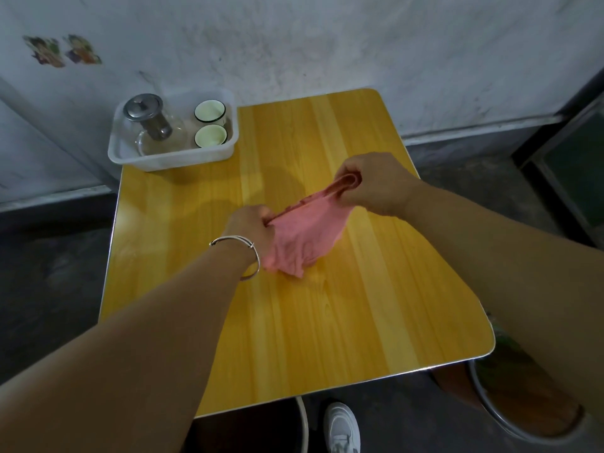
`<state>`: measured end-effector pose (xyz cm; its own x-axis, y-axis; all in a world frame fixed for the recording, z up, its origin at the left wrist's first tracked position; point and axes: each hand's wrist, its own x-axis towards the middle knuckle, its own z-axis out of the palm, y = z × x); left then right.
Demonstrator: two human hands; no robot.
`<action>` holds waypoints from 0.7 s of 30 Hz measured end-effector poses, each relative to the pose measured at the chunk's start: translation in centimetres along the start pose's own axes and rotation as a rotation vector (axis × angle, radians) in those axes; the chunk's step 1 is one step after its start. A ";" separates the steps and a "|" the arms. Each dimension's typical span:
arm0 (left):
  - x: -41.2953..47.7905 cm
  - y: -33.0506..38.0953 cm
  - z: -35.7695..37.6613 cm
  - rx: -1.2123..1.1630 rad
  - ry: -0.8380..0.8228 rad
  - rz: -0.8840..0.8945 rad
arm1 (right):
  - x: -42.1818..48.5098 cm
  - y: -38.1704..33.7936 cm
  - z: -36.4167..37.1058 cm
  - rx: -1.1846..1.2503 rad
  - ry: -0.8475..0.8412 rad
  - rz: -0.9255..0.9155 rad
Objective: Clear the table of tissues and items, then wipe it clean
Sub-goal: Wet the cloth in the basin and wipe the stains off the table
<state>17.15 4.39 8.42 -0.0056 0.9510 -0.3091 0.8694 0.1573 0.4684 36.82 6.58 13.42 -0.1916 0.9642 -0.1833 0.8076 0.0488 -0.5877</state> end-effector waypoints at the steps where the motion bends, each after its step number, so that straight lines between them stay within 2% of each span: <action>1: 0.0 0.1 -0.1 0.018 0.042 0.009 | 0.1 0.1 -0.1 0.003 0.098 -0.008; 3: 0.1 0.5 -0.5 0.100 0.097 0.026 | 0.2 0.4 -0.2 0.011 0.215 -0.012; 9: -0.1 0.4 -1.4 0.110 0.162 0.169 | 0.3 1.4 -0.6 0.026 0.288 0.039; 16: 0.3 0.9 -0.4 -0.183 0.120 0.037 | 0.4 1.8 0.4 0.130 0.201 0.144; 19: 0.3 1.7 0.1 -0.451 0.005 -0.128 | 0.2 0.9 0.8 0.412 0.199 0.277; 21: 0.3 2.6 0.4 -0.639 -0.050 -0.233 | -0.1 0.1 1.2 0.621 0.119 0.353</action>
<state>19.61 4.97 9.23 -0.1210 0.8622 -0.4920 0.3856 0.4975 0.7770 36.29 6.15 12.43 0.1129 0.9186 -0.3787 0.3372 -0.3940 -0.8550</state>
